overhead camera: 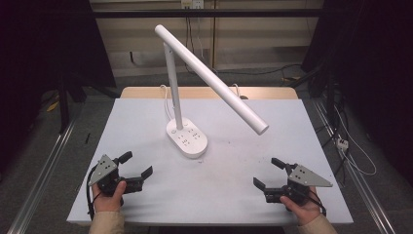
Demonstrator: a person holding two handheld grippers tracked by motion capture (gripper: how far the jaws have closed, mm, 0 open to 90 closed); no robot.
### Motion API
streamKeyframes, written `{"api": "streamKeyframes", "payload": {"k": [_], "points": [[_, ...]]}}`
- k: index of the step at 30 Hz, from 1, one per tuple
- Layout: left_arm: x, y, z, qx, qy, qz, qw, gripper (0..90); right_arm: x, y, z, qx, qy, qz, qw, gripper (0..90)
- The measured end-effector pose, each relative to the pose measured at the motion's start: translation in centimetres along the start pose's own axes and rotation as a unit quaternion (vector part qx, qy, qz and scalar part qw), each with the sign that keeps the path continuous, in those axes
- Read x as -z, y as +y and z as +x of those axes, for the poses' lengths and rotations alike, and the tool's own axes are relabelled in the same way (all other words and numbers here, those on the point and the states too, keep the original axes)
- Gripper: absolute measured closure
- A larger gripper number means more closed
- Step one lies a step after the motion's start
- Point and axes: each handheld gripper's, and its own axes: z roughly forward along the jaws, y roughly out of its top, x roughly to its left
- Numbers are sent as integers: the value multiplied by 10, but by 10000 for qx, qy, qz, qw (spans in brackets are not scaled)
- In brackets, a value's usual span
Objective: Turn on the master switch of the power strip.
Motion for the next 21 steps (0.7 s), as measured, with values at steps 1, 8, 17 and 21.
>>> {"api": "streamKeyframes", "payload": {"k": [1, 8, 17, 21], "points": [[-1, 0, 0, 2, 14, 5, 10000, 34, 0, 0, 0, 1, -4, -1, 10000, 50], [-12, 4, -4, -27, -64, 24, 10000, 33, 3, 0, -1, 7, -28, 7, 10000, 50], [-26, 14, -3, -34, -36, -3, 10000, 32, 4, 0, -2, -6, -54, -15, 10000, 50], [-31, 16, -3, -61, -38, 41, 10000, 33, 5, 1, -2, -4, -56, -18, 10000, 50]]}}
